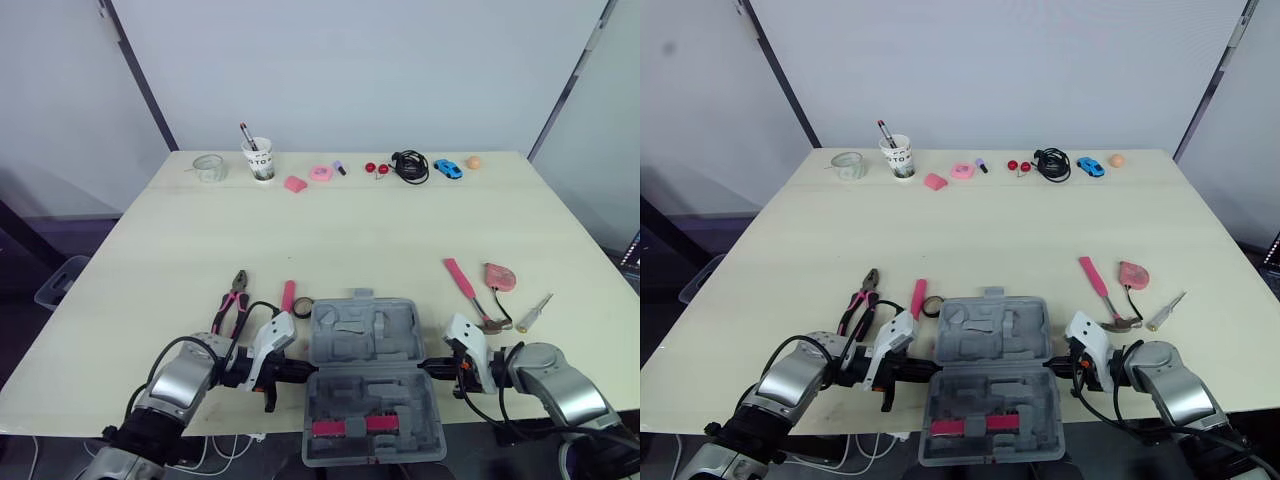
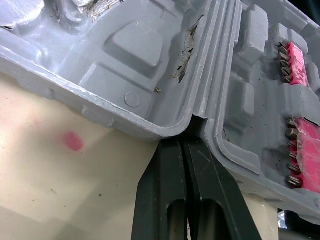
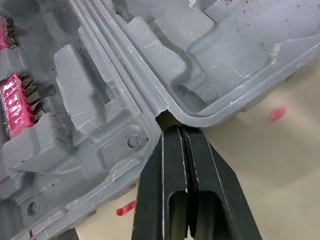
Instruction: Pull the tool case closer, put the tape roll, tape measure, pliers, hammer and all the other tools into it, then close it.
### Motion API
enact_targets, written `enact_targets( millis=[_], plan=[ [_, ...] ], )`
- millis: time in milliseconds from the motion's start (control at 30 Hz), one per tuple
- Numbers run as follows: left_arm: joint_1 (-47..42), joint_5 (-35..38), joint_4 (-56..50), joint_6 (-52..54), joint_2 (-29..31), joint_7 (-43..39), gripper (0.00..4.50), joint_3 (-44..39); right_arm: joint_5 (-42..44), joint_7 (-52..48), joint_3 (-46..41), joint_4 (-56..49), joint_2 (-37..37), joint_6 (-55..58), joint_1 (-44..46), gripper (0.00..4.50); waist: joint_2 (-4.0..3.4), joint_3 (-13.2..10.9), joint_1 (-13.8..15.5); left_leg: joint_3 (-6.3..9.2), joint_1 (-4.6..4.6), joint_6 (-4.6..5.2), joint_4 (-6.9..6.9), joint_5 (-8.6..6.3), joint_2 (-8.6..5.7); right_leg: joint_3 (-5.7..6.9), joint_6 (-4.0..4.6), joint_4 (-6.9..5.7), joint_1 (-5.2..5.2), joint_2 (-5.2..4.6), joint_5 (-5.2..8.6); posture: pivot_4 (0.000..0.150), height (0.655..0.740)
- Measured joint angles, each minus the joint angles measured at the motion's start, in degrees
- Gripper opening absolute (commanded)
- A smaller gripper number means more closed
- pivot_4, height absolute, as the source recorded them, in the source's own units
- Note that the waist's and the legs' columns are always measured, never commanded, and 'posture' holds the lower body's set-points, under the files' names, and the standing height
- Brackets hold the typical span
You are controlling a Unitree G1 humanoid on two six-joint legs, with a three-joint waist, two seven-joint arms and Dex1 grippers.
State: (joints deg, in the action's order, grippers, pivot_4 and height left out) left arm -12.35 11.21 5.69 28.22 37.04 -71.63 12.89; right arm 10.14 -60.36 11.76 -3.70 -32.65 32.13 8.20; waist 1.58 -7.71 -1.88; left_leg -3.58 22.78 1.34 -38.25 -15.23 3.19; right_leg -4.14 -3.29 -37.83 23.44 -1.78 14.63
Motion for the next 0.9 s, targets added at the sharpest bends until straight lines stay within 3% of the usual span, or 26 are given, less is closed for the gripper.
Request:
enact_targets(
  millis=[900],
  plan=[
    [-1.29, -0.63, 1.31, -1.12, -1.8, 0.51, 0.11, 1.18, 1.9, 0.64, -0.44, 0.25, -1.91, 0.06, -0.7, 0.0, -0.01, 0.08, 1.46, -0.03, 0.0, 0.0, -0.06, 0.0, -0.03, 0.0, 0.1, 0.05, -0.05, -0.06, 0.06, 0.15, 0.74]
  ],
)
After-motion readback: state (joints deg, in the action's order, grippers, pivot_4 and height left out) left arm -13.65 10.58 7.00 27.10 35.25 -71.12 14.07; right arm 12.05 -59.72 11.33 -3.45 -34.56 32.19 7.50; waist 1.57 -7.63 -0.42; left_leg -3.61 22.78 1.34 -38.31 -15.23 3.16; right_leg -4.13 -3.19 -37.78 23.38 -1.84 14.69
